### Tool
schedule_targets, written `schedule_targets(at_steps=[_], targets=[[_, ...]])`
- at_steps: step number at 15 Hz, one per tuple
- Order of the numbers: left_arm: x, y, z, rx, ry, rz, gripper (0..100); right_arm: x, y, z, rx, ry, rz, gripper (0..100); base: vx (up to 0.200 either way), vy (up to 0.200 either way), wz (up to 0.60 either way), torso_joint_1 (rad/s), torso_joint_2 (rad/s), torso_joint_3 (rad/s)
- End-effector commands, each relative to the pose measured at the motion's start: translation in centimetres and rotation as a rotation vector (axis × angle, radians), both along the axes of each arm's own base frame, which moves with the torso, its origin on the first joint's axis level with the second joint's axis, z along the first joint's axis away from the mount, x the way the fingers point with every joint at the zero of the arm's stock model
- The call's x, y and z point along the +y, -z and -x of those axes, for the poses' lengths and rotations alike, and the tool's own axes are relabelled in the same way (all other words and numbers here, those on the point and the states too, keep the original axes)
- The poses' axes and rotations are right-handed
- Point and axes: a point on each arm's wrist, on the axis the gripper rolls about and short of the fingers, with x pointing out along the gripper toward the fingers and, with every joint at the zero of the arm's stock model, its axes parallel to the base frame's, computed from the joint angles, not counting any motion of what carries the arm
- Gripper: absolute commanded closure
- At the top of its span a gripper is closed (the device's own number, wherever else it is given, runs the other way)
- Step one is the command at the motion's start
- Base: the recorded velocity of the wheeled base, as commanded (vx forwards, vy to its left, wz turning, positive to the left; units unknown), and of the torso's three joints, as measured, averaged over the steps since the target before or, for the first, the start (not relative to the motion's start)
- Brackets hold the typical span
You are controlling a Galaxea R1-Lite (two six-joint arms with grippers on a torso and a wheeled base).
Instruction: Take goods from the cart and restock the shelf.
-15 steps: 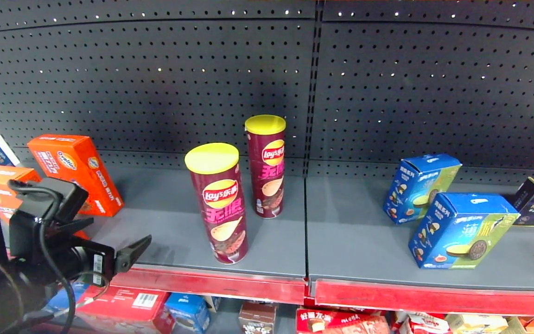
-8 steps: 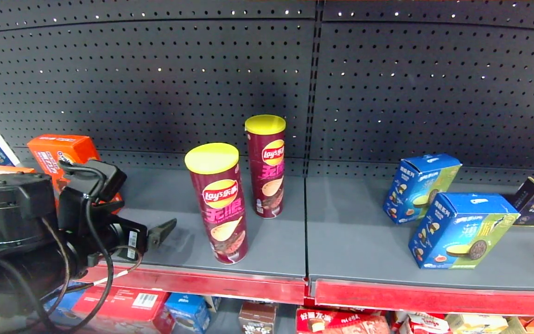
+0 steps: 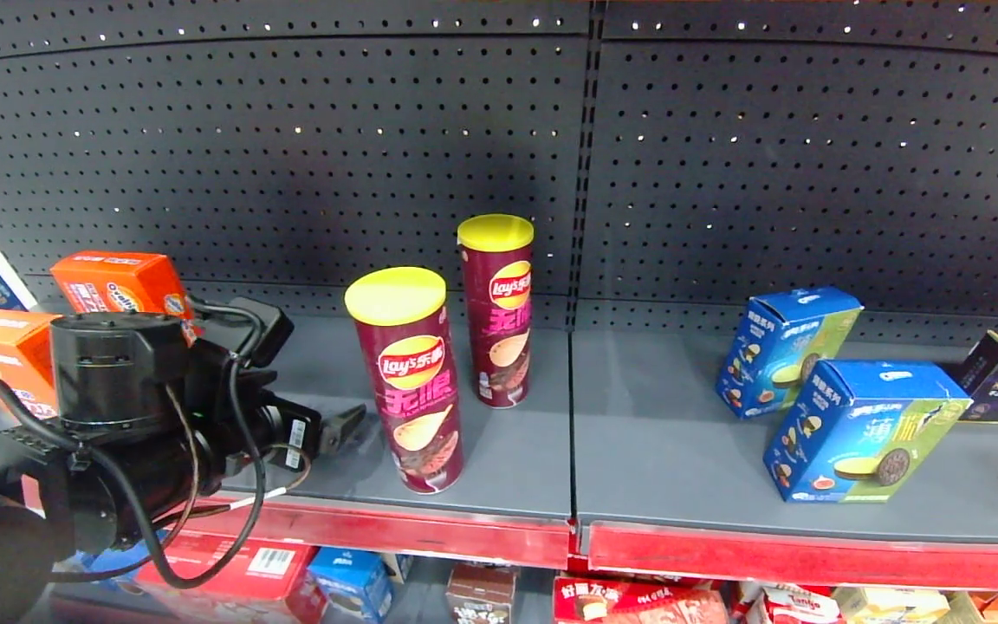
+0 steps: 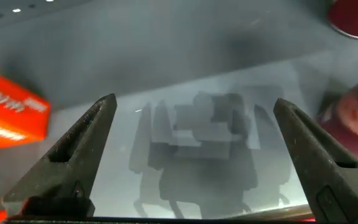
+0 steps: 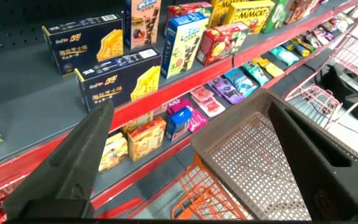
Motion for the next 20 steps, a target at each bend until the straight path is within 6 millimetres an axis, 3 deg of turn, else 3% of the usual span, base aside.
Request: schedule_targets(at_steps=[1,20], targets=[[-0.6,0.6,-0.6,0.020,0.017,-0.006,0,-0.1,0.0,-0.2,0.007,0.002,-0.002,0,0.000,0.000,0.00,0.000,0.00,0.000],[-4.6,1.5,-4.6,0.001,0.098,-0.001,0,0.3,0.6,0.1,0.010,0.024,-0.003,0,0.000,0.000,0.00,0.000,0.00,0.000]])
